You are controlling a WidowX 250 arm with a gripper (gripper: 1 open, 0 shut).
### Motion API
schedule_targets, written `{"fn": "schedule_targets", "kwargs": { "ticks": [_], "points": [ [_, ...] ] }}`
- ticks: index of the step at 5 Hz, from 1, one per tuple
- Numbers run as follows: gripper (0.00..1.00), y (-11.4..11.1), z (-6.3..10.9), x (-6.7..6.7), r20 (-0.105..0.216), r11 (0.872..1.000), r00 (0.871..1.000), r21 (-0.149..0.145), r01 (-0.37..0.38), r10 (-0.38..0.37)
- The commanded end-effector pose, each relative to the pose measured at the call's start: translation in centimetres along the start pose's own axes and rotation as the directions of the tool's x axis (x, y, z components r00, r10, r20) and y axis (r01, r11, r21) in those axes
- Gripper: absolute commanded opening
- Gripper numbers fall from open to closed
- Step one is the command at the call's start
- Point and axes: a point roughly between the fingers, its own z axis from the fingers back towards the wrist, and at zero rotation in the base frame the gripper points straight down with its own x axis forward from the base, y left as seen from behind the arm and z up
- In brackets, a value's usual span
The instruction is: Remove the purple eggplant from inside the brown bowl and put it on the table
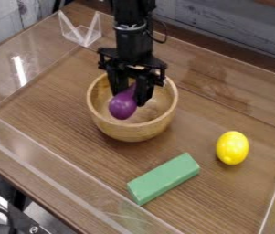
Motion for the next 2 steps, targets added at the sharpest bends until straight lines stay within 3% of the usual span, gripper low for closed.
{"fn": "schedule_targets", "kwargs": {
  "ticks": [1, 2],
  "points": [
    [0.00, 0.40, 2.76, 0.88, 0.097, 1.000, 0.995, 0.007, -0.018, 0.017],
    [0.00, 0.45, 2.82, 0.93, 0.095, 1.000, 0.995, 0.006, -0.023, 0.023]
  ]
}}
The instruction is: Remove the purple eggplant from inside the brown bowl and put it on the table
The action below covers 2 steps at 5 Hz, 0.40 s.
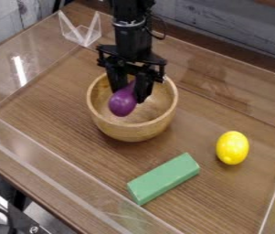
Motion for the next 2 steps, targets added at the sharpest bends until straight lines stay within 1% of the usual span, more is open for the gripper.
{"fn": "schedule_targets", "kwargs": {
  "ticks": [1, 2],
  "points": [
    [0.00, 0.33, 2.52, 0.83, 0.089, 1.000, 0.996, 0.008, -0.013, 0.012],
    [0.00, 0.38, 2.51, 0.88, 0.086, 1.000, 0.996, 0.009, -0.018, 0.018]
  ]
}}
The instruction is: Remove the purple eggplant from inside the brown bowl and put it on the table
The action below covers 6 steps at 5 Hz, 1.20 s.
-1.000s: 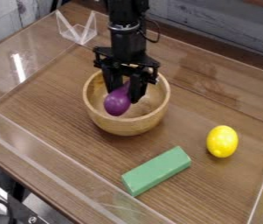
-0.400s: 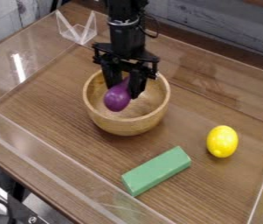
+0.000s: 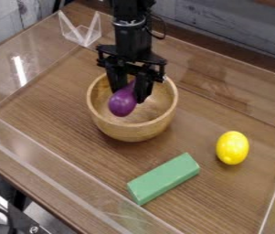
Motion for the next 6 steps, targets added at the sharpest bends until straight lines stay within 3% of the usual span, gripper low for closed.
{"fn": "schedule_targets", "kwargs": {
  "ticks": [1, 6],
  "points": [
    [0.00, 0.39, 2.49, 0.97, 0.090, 1.000, 0.996, 0.010, -0.011, 0.011],
    [0.00, 0.59, 2.21, 1.30, 0.077, 0.999, 0.996, 0.015, -0.034, 0.033]
  ]
}}
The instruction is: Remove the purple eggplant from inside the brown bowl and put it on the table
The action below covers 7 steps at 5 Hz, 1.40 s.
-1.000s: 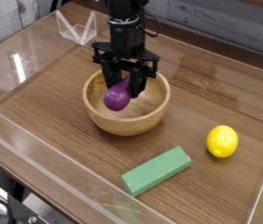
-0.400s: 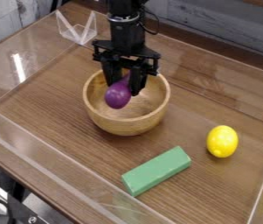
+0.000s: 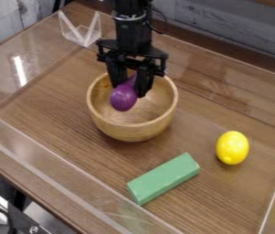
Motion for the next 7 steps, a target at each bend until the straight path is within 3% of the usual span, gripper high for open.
{"fn": "schedule_targets", "kwargs": {
  "ticks": [1, 2, 7],
  "points": [
    [0.00, 0.8, 2.5, 1.1, 0.073, 1.000, 0.997, -0.004, -0.019, 0.019],
    [0.00, 1.6, 3.6, 1.5, 0.094, 0.999, 0.995, -0.014, -0.037, 0.038],
    [0.00, 0.4, 0.9, 2.0, 0.075, 0.999, 0.996, -0.020, -0.044, 0.046]
  ]
}}
